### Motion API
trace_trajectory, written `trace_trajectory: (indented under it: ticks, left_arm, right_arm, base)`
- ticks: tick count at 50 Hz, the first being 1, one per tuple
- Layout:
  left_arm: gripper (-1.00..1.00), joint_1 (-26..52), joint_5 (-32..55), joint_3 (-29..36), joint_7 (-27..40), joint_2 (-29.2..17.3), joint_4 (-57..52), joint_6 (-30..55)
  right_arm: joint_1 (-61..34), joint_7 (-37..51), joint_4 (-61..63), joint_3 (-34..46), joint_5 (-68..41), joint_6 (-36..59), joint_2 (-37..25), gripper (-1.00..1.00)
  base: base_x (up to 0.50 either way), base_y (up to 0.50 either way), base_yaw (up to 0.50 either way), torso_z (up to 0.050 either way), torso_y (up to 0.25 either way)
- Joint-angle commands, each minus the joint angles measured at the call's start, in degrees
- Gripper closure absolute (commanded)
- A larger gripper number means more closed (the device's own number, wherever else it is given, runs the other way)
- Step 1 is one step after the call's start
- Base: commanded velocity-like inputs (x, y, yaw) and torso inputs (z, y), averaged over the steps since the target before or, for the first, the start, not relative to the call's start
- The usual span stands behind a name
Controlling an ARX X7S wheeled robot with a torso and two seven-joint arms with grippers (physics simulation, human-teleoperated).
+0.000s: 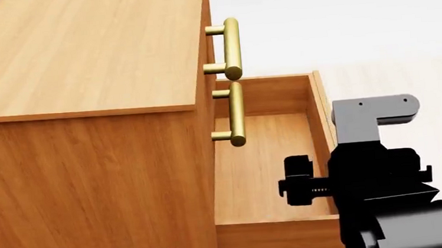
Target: Put the bowl in the bottom drawer of the cabinet and close it.
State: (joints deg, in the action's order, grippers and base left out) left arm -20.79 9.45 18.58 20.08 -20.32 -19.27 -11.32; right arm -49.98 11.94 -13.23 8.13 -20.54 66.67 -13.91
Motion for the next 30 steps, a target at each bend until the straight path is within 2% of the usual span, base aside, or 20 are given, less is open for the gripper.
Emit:
trace_trajectory:
  ticks: [1, 30]
  left_arm:
    - [-1.0, -0.07, 0.17, 0.16, 0.22, -0.26, -0.38, 0.16]
    - [-1.0, 0.4, 0.26, 0.68, 0.55, -0.46, 0.47, -0.38]
  right_arm:
    - [-1.33, -0.26, -2.42, -0.22, -0.6, 1.41, 0.03, -1.0]
    - [-1.98, -1.59, -10.15, 1.94, 0.35, -2.34, -0.23, -1.0]
  base:
    - [0.0, 0.0, 0.0, 0.0, 0.0]
    - [0.0, 0.0, 0.0, 0.0, 0.0]
